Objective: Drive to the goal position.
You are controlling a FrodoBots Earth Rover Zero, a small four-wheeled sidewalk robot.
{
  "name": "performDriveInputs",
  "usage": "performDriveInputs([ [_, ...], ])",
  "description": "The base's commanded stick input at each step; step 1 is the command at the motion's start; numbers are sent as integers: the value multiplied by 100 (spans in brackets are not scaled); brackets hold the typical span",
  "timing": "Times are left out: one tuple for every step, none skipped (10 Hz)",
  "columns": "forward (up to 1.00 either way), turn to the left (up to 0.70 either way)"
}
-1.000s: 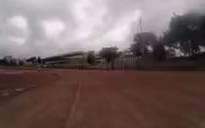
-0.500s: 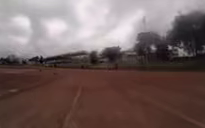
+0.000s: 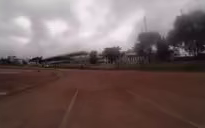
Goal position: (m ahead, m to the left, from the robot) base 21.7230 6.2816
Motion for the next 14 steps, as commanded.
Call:
performDriveInputs([
  [70,5],
  [70,1],
  [70,4],
  [70,6],
  [70,10],
  [70,20],
  [70,19],
  [70,20],
  [70,21],
  [70,17],
  [70,0],
  [70,0],
  [70,0],
  [70,5],
])
